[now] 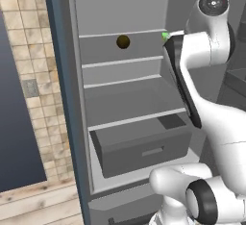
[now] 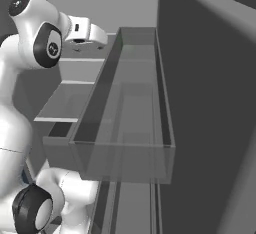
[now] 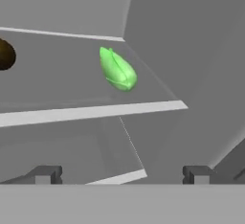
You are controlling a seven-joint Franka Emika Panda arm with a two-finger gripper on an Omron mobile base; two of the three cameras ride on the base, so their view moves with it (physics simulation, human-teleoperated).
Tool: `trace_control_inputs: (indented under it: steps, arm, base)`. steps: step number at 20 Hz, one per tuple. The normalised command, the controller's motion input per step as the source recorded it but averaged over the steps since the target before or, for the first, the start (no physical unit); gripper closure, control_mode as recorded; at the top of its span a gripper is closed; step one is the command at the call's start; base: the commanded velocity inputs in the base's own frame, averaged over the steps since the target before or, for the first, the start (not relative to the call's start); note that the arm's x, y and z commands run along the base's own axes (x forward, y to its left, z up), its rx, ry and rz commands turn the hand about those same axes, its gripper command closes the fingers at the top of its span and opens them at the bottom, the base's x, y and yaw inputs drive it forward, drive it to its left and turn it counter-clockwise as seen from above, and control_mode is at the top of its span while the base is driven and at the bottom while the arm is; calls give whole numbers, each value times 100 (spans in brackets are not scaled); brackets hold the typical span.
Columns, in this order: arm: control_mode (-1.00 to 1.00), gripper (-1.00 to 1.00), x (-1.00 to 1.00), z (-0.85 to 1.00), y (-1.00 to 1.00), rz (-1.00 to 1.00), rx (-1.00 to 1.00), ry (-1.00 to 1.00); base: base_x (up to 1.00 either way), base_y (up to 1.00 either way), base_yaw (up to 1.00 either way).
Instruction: Gather the corn and avocado from the fridge and place them on a tray on the dining counter. Then gather the chicken drumsticks from the fridge and place them on the other tray.
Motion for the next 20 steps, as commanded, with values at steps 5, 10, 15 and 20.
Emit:
trace_control_inputs:
  steps: [5, 10, 15, 20]
  arm:
    - [-100, -100, 48, -4, -18, 0, 0, 0]
    - [-100, -100, 49, -12, -22, 0, 0, 4]
    - [-100, -100, 61, -13, -6, -1, 0, 8]
    - [-100, -100, 57, -10, -8, 0, 0, 7]
  base:
    - [0, 0, 0]
    - [0, 0, 0]
    - [0, 0, 0]
    - [0, 0, 0]
